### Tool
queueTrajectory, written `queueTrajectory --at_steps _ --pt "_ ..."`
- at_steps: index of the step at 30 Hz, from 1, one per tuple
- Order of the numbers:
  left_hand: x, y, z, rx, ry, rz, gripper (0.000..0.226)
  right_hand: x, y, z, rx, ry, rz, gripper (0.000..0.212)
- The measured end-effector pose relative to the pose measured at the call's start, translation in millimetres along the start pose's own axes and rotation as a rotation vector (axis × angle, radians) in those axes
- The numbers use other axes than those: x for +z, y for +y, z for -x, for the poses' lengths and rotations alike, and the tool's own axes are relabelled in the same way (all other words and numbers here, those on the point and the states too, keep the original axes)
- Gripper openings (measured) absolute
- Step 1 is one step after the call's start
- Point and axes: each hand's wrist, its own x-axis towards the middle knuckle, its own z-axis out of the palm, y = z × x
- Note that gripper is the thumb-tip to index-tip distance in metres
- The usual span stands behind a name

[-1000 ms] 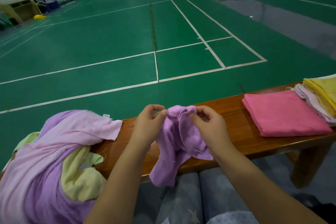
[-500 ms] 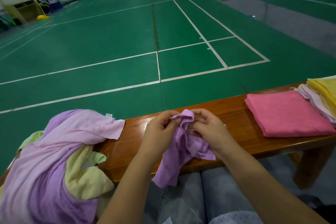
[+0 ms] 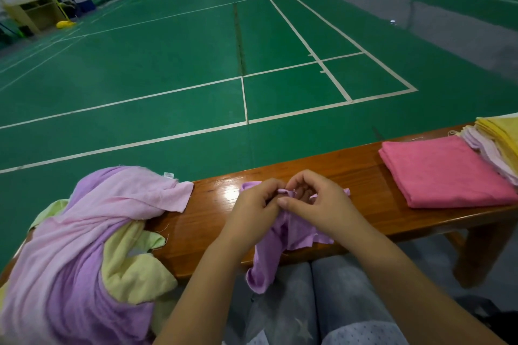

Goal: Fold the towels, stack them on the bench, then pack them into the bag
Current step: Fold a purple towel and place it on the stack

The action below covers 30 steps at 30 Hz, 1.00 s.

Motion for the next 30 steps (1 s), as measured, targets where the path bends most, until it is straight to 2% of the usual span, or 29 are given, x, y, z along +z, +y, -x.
queueTrajectory --at_steps 3,6,9,12,15,23,30 --pt "3 2 3 0.002 -0.010 0.098 0.027 -1 3 -1 -0.005 0.057 -0.016 0.010" --pt "4 2 5 -0.119 0.129 0.223 0.034 -3 10 0 0.182 0.105 -0.317 0.012" --pt "1 1 4 -0.318 0.270 0.310 0.014 -3 19 2 0.304 0.197 -0.396 0.014" --pt "4 -5 7 -0.445 0.294 0.430 0.012 3 19 5 0.297 0.228 -0.331 0.011" --pt "13 -3 15 -0.402 0.282 0.433 0.012 11 13 6 0.284 0.233 -0.285 0.012" --pt "29 11 26 -0.190 0.302 0.238 0.013 22 8 12 0.176 0.224 -0.123 0.011" --pt "30 6 28 -0.174 0.337 0.236 0.021 20 15 14 0.114 0.100 -0.065 0.009"
